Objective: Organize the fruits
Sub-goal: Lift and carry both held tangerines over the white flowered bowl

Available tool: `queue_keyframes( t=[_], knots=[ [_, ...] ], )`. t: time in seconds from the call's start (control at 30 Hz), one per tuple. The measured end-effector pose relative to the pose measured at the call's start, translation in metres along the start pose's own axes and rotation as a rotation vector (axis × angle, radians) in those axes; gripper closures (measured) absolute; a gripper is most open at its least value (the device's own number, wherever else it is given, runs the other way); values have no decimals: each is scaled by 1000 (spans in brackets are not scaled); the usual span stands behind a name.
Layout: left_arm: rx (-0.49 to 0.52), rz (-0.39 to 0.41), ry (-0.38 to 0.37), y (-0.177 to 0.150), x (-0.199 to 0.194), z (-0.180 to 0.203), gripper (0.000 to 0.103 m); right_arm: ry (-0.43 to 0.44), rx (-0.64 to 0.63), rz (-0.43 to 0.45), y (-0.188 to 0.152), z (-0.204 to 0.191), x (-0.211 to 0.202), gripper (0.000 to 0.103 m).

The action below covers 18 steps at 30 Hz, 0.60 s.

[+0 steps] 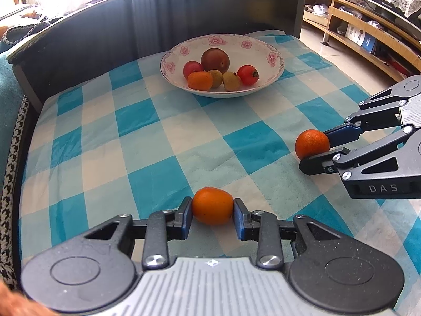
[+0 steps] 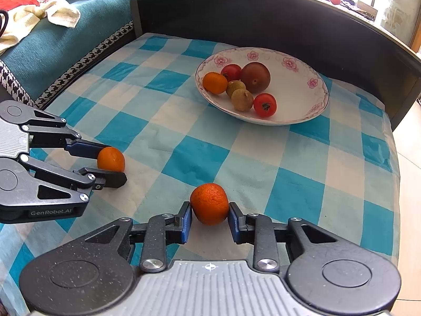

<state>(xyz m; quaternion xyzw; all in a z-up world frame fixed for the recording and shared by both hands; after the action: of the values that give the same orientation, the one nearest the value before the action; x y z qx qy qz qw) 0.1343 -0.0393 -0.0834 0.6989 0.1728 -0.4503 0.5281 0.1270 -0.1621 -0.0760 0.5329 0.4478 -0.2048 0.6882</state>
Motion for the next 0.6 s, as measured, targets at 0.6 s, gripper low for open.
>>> queue_keyframes(
  t=[0.6],
  knots=[
    [26, 64, 27, 32, -10, 8, 61, -3, -22, 63, 18, -8, -16, 80]
  ],
)
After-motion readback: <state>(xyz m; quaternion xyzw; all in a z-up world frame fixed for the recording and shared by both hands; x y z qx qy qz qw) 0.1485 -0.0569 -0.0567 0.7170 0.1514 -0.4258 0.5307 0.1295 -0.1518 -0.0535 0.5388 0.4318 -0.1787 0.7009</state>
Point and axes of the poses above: each gripper's, at about its wrist camera, not at the fingertips, and x roughly the way its jaws point, z to its right, y to its top, the point moved 6 cm from there along x, roughly the way its jaws point
